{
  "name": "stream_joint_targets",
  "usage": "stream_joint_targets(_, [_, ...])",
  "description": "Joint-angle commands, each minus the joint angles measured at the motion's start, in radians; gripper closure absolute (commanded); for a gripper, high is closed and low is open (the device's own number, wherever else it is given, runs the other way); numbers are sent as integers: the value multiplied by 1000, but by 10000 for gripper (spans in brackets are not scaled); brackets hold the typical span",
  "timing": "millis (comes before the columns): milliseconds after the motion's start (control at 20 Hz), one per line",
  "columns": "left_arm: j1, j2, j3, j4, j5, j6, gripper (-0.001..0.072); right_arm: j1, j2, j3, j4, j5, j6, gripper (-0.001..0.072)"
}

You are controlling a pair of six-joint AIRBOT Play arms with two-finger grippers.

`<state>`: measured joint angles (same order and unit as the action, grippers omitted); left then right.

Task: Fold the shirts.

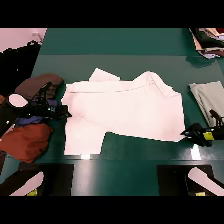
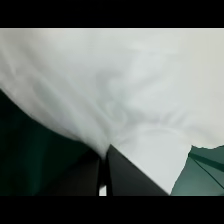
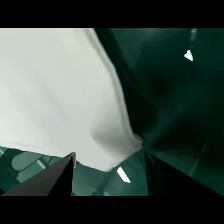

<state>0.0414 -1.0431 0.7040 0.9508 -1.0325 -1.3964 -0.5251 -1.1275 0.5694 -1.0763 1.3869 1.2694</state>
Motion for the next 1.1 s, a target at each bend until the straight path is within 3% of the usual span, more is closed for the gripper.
stream_joint_targets(0, [0,1,2,0,3,2,680,67,-41,-8,33,-64,-9,219])
stream_joint_targets(100, [0,1,2,0,-2,2,681,131,-59,24,33,-67,-9,531])
stream_joint_targets(200, [0,1,14,4,-8,-2,682,185,-54,68,34,-58,-10,693])
stream_joint_targets(450, [3,113,259,21,-33,-26,682,277,129,344,36,-64,-9,698])
stream_joint_targets(850, [3,242,1007,50,-47,-45,682,271,301,1054,28,-227,6,698])
stream_joint_targets(1050, [3,242,1332,50,-73,-71,682,188,306,1307,28,-136,6,698])
